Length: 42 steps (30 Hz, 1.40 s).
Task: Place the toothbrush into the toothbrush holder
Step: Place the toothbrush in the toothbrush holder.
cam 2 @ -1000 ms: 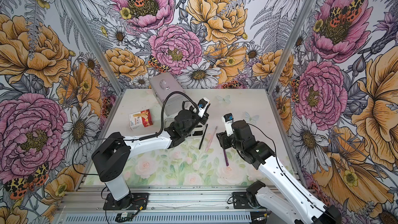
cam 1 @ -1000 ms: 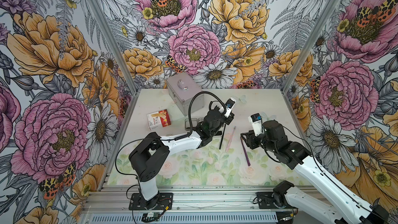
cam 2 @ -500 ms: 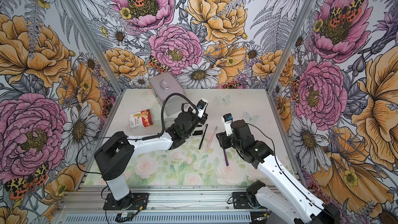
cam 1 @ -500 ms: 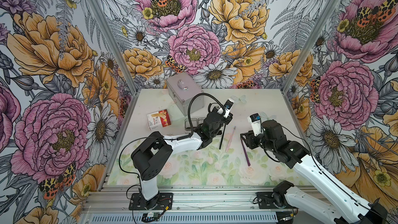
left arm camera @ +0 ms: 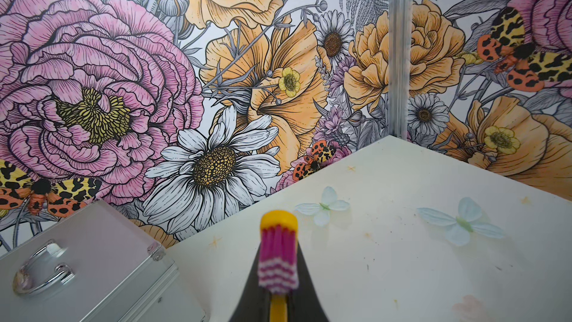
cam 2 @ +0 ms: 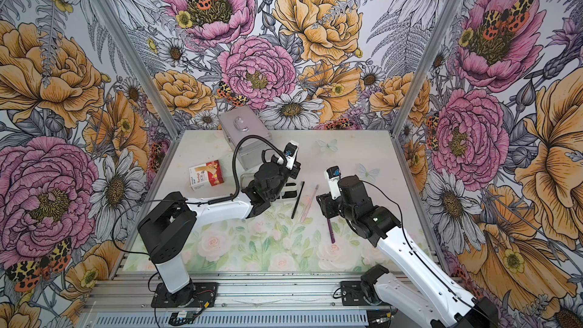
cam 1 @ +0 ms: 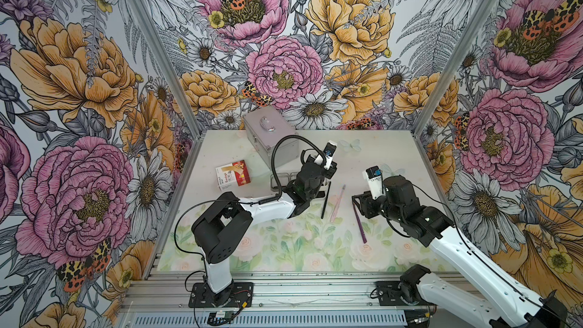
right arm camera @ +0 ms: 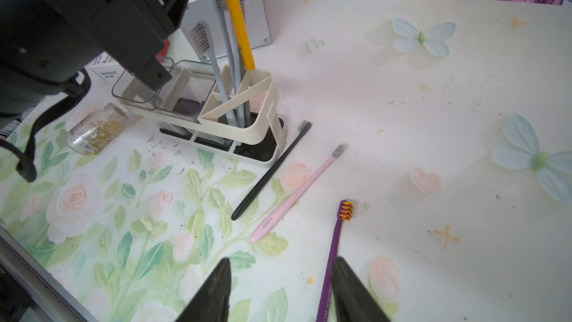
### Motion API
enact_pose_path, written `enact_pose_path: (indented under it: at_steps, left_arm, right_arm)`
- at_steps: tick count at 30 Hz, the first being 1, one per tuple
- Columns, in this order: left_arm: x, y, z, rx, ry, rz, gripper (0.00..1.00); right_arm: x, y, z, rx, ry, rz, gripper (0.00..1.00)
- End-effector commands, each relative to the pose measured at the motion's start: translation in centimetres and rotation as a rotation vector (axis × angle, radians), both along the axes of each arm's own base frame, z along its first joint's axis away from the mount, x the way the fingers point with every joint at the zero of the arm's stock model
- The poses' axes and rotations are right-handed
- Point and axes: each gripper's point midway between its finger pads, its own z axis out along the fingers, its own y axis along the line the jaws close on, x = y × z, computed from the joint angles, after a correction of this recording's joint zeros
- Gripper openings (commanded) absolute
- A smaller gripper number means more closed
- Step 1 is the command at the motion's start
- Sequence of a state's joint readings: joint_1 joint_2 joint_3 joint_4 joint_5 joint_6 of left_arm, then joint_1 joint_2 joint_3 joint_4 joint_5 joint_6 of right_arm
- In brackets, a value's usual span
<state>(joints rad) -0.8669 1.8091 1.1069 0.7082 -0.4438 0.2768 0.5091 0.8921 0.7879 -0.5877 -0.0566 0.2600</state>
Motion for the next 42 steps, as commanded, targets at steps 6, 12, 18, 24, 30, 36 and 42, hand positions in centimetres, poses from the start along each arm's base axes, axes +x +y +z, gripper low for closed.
enact_pose_path:
  at_steps: [6,12,18,24,30,36,42]
  left_arm:
    - [0.8,0.1,-2.4,-0.045,0.058,0.014,0.0]
    - [0.8,0.1,-2.7,-0.055,0.076,0.014,0.0]
    - [0.8,0.1,-1.8,-0.04,0.041,0.01,0.0]
    - [0.3,-0.4,-0.5,-0.047,0.006,-0.027,0.0]
    - [-0.6,-0.8,-0.1,-0.054,-0.027,-0.055,0.0]
    - [-1.5,-0.8,1.9,-0.067,-0.063,-0.07,0.0]
    - [-2.0,-0.7,2.9,-0.071,-0.083,-0.078,0.0]
  right_arm:
    - [0.1,-0.3,-0.4,-0.015,0.001,0.003,0.53]
    - [0.1,-0.3,-0.4,-0.017,0.004,-0.002,0.54]
    - [0.1,-0.3,-0.6,-0.016,0.009,0.001,0.53]
    - [0.1,-0.3,-0.7,-0.017,0.012,-0.001,0.53]
    - [0.1,-0.3,-0.7,-0.019,0.013,0.001,0.53]
    - [0.2,-0.3,-0.7,-0.018,0.014,-0.001,0.53]
    - [0.2,-0.3,-0.7,-0.017,0.016,0.0,0.53]
